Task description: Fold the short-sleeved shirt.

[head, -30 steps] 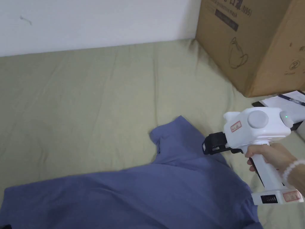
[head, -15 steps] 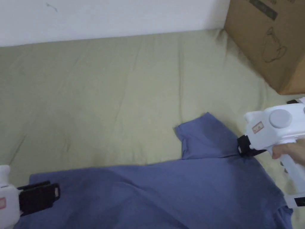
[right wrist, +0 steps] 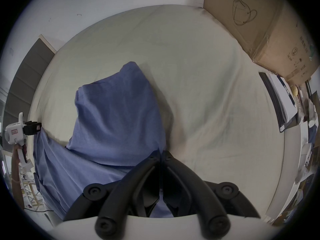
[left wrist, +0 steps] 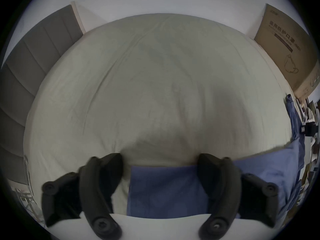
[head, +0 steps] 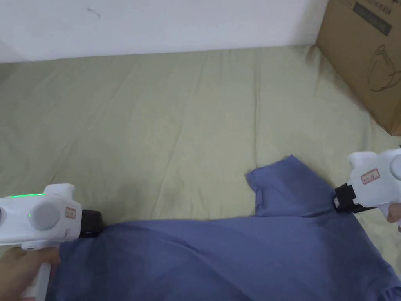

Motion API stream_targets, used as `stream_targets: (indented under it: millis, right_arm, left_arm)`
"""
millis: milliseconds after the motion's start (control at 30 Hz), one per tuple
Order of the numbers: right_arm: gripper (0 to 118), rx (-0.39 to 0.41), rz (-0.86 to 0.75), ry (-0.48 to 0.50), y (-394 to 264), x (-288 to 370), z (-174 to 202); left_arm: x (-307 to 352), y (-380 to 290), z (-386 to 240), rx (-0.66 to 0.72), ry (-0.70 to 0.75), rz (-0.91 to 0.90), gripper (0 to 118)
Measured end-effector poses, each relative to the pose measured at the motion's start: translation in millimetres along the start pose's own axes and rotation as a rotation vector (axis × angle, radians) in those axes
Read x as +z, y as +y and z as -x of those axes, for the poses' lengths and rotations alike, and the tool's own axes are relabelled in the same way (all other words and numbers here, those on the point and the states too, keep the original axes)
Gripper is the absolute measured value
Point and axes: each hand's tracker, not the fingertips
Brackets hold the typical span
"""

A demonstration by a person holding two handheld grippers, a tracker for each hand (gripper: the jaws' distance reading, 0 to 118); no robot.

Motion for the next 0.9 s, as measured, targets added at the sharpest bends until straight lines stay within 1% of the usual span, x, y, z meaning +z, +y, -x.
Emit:
stream_targets:
  millis: [33, 67, 100, 133, 200, 267, 333, 533, 633, 767, 833, 900]
  right_arm:
    - [1, -0.001, -0.009, -0.001, 1, 3, -1]
    - [1, -0.004, -0.027, 0.004, 1, 10, -1]
    - [1, -0.011, -0.049, 0.013, 1, 18, -1]
    - [1, -0.018, -0.059, 0.019, 1, 25, -2]
    - [1, -0.018, -0.085, 0.022, -2, 42, -4]
    - [1, 0.000, -0.112, 0.024, -7, 61, -3]
    - [1, 0.020, -0.137, 0.023, -13, 78, -11]
    - [1, 0.072, -0.220, 0.039, -63, 146, -12]
    - [1, 0.115, -0.243, 0.029, -110, 177, -3]
    - [1, 0.125, -0.209, 0.045, -183, 185, -6]
    - [1, 0.114, -0.155, 0.046, -221, 176, -6]
    - [1, 0.082, -0.084, 0.060, -258, 157, -11]
  left_arm:
    - [4, 2, 0, -0.016, 0.007, -0.002, 54]
    - [9, 3, 0, -0.026, 0.007, -0.007, 36]
    - [13, 5, 1, -0.035, -0.009, -0.010, 11]
    - [16, 7, 3, -0.028, -0.024, -0.010, 3]
    - [25, 8, 6, 0.030, -0.057, 0.006, 3]
    - [40, 5, 10, 0.005, -0.054, -0.029, 3]
    - [63, -1, 13, -0.011, -0.058, -0.069, 3]
    - [150, -40, 32, -0.013, -0.099, -0.179, 3]
    - [189, -78, 36, -0.048, -0.096, -0.239, 3]
    - [214, -146, 42, -0.031, -0.104, -0.228, 3]
    - [210, -182, 46, -0.020, -0.108, -0.192, 3]
    - [202, -221, 46, -0.013, -0.100, -0.139, 3]
